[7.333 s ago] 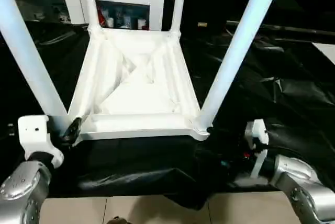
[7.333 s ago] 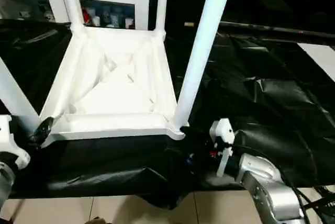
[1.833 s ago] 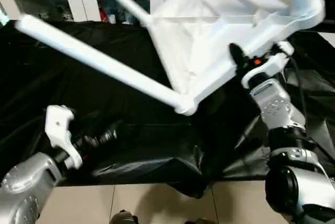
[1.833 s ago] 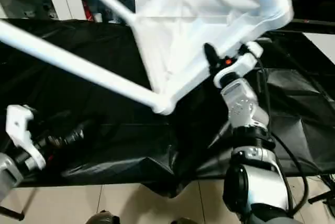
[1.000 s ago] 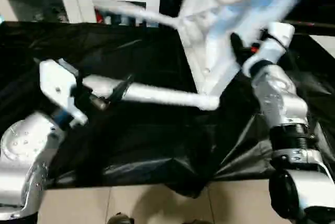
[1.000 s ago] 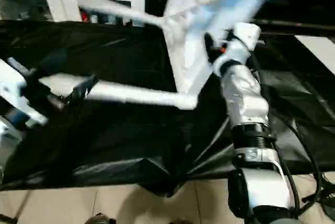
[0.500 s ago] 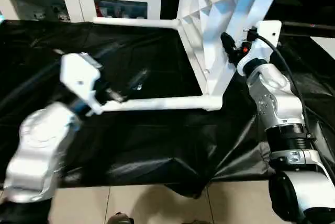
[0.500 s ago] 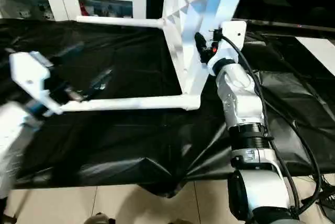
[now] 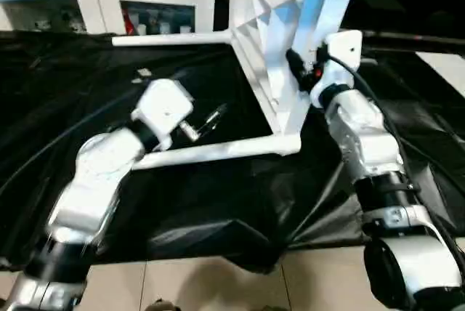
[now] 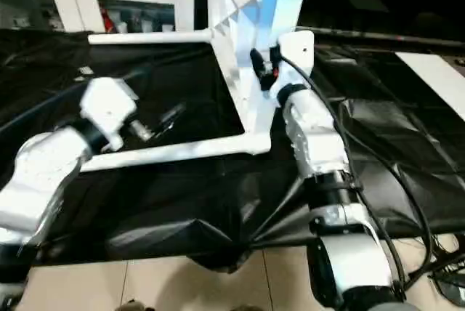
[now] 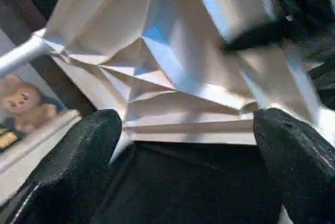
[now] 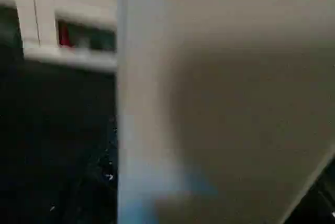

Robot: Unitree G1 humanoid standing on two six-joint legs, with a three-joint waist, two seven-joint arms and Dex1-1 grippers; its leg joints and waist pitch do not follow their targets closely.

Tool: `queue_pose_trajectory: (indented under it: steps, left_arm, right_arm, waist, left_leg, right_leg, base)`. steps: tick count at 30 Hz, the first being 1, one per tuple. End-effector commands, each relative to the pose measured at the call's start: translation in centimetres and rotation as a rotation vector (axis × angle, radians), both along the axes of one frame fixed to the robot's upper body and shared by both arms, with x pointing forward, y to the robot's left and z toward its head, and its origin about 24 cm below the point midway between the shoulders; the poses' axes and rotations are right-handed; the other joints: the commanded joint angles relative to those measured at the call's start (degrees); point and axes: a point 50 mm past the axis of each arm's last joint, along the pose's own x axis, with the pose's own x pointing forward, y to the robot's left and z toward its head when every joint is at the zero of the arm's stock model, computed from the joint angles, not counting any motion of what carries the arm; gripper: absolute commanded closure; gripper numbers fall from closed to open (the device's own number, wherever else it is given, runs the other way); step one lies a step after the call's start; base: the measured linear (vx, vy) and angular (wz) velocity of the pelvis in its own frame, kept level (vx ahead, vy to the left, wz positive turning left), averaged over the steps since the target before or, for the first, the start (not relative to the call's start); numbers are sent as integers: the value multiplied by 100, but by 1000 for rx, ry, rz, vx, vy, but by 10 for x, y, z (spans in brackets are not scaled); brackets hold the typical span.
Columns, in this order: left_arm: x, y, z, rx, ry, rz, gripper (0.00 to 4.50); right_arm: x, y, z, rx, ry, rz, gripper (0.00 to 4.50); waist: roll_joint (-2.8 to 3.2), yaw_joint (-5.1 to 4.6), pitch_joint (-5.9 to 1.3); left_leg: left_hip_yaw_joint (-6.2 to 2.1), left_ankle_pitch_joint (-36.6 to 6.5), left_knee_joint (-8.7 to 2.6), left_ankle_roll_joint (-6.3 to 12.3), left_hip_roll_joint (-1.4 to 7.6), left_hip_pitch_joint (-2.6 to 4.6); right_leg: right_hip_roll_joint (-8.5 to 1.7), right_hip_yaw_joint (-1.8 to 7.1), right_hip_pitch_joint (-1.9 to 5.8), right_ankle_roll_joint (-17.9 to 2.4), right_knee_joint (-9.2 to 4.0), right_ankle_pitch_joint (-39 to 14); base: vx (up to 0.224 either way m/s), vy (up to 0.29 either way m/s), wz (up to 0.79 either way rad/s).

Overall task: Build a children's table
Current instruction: Flip table

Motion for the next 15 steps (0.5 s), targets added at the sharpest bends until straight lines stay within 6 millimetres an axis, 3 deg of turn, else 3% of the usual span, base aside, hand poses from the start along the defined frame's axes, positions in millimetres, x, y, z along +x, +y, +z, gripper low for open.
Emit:
queue_pose_trajectory:
  steps: [1, 6, 11, 15]
  left_arm:
    - [3, -2, 9, 57, -113, 25, 0]
    - [2, -4, 24, 106, -276, 42, 0]
    - [-10, -14, 50, 107, -466, 11, 0]
    - [-18, -19, 64, 101, -602, 6, 0]
  right_arm:
    - [-1, -3, -7, -21, 8, -2, 171]
    - [-4, -6, -20, -47, 37, 2, 171]
    - [-1, -7, -23, -38, 35, -12, 171]
    - [1, -7, -22, -41, 31, -12, 171]
  waist:
    - [97, 6, -348]
    - [95, 40, -368]
    - [71, 43, -356]
    - [67, 36, -338]
  left_leg:
    - [-78, -1324, -412, -320, 171, 77]
    - [-74, -900, -398, -185, 188, 58]
    - [-63, -956, -394, -129, 202, 53]
    - [-66, -1173, -398, -165, 209, 61]
  right_leg:
    - [-376, 242, 230, -810, -398, -1013]
    - [-378, 226, 255, -957, -321, -395]
    - [-395, 230, 256, -1048, -334, -460]
    - [-396, 228, 231, -989, -359, -806]
  base:
    - [0, 0, 0]
    - [0, 0, 0]
    - [0, 0, 0]
    - [0, 0, 0]
